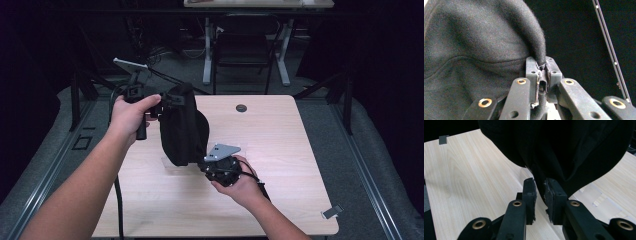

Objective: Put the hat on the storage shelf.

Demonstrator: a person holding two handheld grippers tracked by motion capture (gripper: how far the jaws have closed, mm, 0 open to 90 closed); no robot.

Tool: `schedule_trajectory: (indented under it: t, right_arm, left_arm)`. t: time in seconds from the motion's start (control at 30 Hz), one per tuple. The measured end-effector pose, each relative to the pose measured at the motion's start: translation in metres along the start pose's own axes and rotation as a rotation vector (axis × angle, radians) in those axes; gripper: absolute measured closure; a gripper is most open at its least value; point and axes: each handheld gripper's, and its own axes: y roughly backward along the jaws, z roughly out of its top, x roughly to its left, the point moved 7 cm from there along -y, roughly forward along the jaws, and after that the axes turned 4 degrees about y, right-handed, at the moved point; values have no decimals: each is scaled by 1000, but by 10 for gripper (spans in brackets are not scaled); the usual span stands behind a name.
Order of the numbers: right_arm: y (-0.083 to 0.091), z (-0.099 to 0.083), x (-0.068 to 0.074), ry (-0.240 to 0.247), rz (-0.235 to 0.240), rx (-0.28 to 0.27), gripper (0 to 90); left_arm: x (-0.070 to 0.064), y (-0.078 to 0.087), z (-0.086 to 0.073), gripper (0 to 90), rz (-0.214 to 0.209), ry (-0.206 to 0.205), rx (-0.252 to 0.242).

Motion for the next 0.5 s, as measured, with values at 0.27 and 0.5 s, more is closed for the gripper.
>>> schedule_trajectory:
  t: [0.27, 0.5]
  right_arm:
    - [-5, 6, 2, 16, -12, 11, 805]
    - [-7, 6, 1, 22, -14, 18, 789]
  left_arm:
    - [-1, -2, 0, 837, -1, -7, -1]
    - [-3, -3, 0, 838, -1, -3, 0]
